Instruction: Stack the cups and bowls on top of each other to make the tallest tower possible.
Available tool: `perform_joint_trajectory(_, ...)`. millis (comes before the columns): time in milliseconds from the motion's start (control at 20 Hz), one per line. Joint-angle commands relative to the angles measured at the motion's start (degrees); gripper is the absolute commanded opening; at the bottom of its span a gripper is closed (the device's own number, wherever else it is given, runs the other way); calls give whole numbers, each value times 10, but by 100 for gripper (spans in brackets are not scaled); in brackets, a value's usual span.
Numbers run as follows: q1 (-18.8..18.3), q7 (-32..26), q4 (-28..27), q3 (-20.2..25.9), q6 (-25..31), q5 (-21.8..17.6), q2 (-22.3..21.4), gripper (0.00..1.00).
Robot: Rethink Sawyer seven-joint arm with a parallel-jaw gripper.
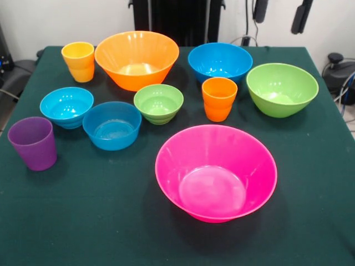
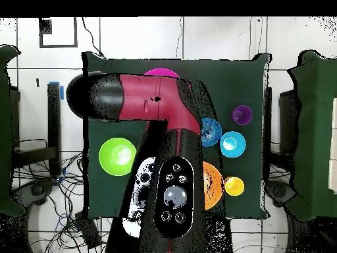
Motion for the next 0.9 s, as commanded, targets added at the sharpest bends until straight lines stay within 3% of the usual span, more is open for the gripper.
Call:
perform_joint_trajectory(50, -9, -72, 104, 61, -76, -54, 25, 100)
perform_joint_trajectory(900, -38, -63, 149, 99, -152, -58, 40, 100)
